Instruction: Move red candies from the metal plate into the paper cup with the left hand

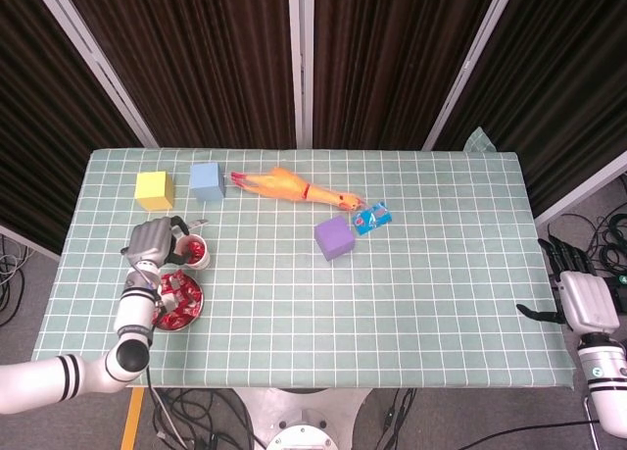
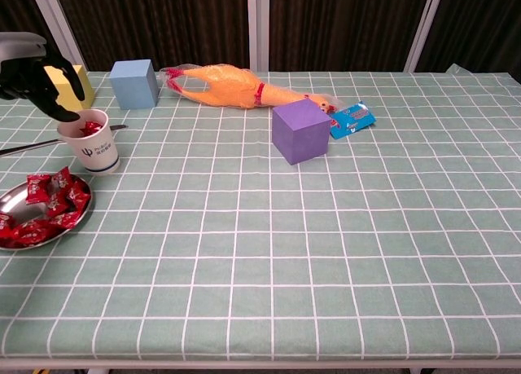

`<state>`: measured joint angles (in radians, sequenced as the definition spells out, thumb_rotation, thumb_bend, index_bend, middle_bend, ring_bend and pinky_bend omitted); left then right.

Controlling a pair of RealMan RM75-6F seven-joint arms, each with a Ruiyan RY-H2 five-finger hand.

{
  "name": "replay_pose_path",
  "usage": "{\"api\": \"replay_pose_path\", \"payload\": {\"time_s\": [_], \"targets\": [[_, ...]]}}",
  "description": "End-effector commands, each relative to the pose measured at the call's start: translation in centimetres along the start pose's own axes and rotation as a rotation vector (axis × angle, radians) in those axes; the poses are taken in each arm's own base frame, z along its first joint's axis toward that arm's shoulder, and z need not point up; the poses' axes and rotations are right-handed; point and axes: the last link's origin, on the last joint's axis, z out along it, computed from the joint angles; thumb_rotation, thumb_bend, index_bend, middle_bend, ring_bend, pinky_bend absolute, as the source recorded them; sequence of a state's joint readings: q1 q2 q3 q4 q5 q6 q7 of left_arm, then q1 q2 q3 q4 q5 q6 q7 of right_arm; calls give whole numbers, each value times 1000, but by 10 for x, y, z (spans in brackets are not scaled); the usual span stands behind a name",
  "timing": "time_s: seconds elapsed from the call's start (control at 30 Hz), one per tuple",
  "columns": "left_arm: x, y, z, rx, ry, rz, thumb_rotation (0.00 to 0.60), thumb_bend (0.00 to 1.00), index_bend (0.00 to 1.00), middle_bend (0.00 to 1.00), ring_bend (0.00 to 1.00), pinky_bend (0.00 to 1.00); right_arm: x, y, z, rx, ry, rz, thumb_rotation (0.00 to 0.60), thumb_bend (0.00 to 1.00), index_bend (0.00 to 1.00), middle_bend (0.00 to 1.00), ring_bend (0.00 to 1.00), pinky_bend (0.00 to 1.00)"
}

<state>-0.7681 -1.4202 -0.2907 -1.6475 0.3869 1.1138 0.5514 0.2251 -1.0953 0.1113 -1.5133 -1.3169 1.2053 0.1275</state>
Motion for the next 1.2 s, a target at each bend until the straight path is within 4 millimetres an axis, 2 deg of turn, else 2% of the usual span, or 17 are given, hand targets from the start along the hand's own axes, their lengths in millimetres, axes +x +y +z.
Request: {"api": "replay_pose_path", "payload": {"time_s": [0.03, 0.23, 0.47, 0.73, 0.87, 1.2], "targets": [[5, -3, -5, 2, 12, -2, 600, 276, 482, 1000, 1000, 1000, 0, 0, 0, 0, 3, 1, 513, 0, 0, 0, 0, 0], [14, -26, -22, 45, 33, -10, 600, 276, 485, 1000, 1000, 1000, 0, -2, 0, 9, 1, 3, 515, 0, 0, 0, 0, 0], [-8, -66, -36, 115, -23, -38, 600, 262, 499, 1000, 1000, 1000, -2, -7, 0, 26, -6, 1, 514, 0, 0, 0, 0, 0], [-27, -81, -37, 141, -76, -12, 600, 252, 501, 1000, 1000, 1000, 0, -8, -1, 25, 1, -4, 514, 0, 0, 0, 0, 0], [-36, -86, -31, 149, -95, 25, 600, 244, 500, 1000, 1000, 1000, -1, -9, -1, 27, -6, -6, 514, 0, 0, 0, 0, 0], [-46, -91, -22, 154, -117, 35, 600, 244, 507, 1000, 1000, 1000, 0, -10, -1, 25, -4, -12, 512, 0, 0, 0, 0, 0]]}}
